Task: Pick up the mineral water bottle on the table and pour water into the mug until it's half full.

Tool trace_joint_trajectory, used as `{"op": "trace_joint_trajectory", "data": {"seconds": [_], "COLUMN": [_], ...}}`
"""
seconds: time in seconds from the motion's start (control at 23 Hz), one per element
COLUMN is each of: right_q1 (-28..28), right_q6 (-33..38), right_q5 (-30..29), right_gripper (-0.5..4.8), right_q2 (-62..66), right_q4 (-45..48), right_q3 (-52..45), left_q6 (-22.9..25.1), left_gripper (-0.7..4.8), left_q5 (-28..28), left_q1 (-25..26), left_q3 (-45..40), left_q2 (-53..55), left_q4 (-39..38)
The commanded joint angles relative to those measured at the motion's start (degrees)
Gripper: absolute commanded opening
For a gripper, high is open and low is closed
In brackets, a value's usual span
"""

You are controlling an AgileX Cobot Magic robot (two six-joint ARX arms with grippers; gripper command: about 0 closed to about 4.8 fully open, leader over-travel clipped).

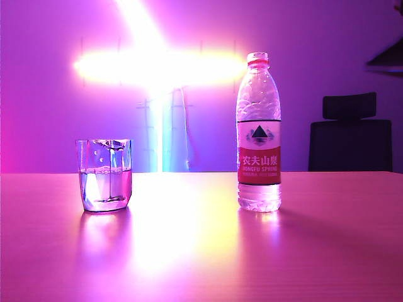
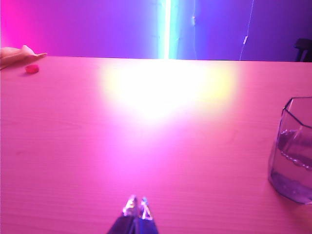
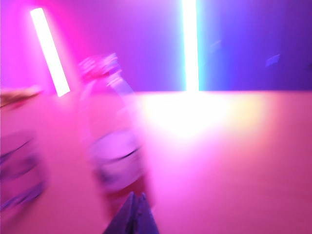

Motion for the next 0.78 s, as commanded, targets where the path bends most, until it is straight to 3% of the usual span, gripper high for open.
{"op": "trace_joint_trajectory", "data": {"seconds": [0.04,0.3,0.52,0.78], "right_q1": [-3.3,-13.7,-18.5,-20.8], "right_q6": [-1.2,-5.8,-5.7,-5.8], "right_q5": [2.9,2.8,1.9,-0.5], "right_gripper": [-0.08,-0.08,-0.08,-0.08], "right_q2": [-6.5,-20.3,-29.2,-28.9], "right_q4": [-4.8,-8.3,-17.6,-19.6], "right_q3": [0.3,-4.2,-5.2,-5.2], "left_q6": [-0.2,-0.2,-0.2,-0.2], "left_gripper": [-0.02,-0.02,-0.02,-0.02], "left_q5": [0.2,0.2,0.2,0.2], "left_q1": [0.0,0.0,0.0,0.0], "left_q3": [0.2,0.2,0.2,0.2], "left_q2": [0.0,0.0,0.0,0.0], "left_q4": [0.7,0.7,0.7,0.7]}}
